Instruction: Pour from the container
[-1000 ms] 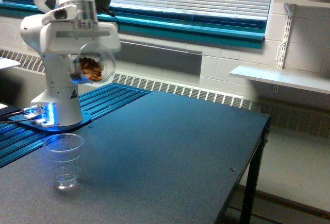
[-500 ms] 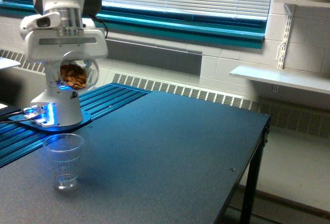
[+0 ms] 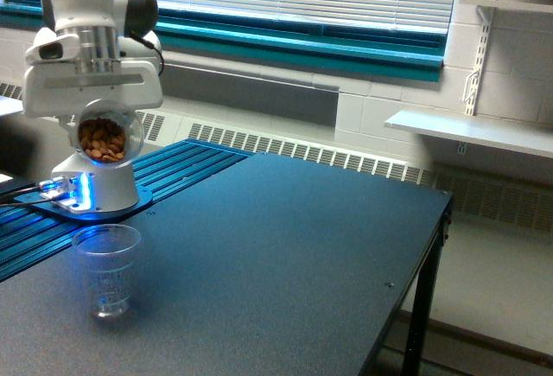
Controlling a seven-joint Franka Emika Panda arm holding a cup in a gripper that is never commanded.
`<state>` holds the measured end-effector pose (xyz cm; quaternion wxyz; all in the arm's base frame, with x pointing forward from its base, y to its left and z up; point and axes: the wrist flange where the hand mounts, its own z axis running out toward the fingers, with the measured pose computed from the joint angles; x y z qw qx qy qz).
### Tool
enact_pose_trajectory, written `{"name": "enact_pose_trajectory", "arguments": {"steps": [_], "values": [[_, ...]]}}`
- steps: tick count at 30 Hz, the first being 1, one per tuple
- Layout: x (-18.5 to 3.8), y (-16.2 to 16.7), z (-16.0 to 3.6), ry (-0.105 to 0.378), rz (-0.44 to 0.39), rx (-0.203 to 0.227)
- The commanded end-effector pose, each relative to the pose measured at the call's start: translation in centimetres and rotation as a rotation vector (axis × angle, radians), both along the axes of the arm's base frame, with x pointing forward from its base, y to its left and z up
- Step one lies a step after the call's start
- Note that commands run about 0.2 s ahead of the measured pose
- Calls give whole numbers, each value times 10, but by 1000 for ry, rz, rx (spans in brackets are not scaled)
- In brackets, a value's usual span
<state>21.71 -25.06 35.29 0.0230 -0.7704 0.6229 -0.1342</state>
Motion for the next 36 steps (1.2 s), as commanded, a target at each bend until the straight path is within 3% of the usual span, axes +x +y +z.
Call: {"name": "enact_pose_trajectory", "arguments": {"steps": [1,24,36], "values": [[-13,0,-18,27,4,24],[-16,6,-50,87,20,96],[-13,-1,-57,115,12,104]]}}
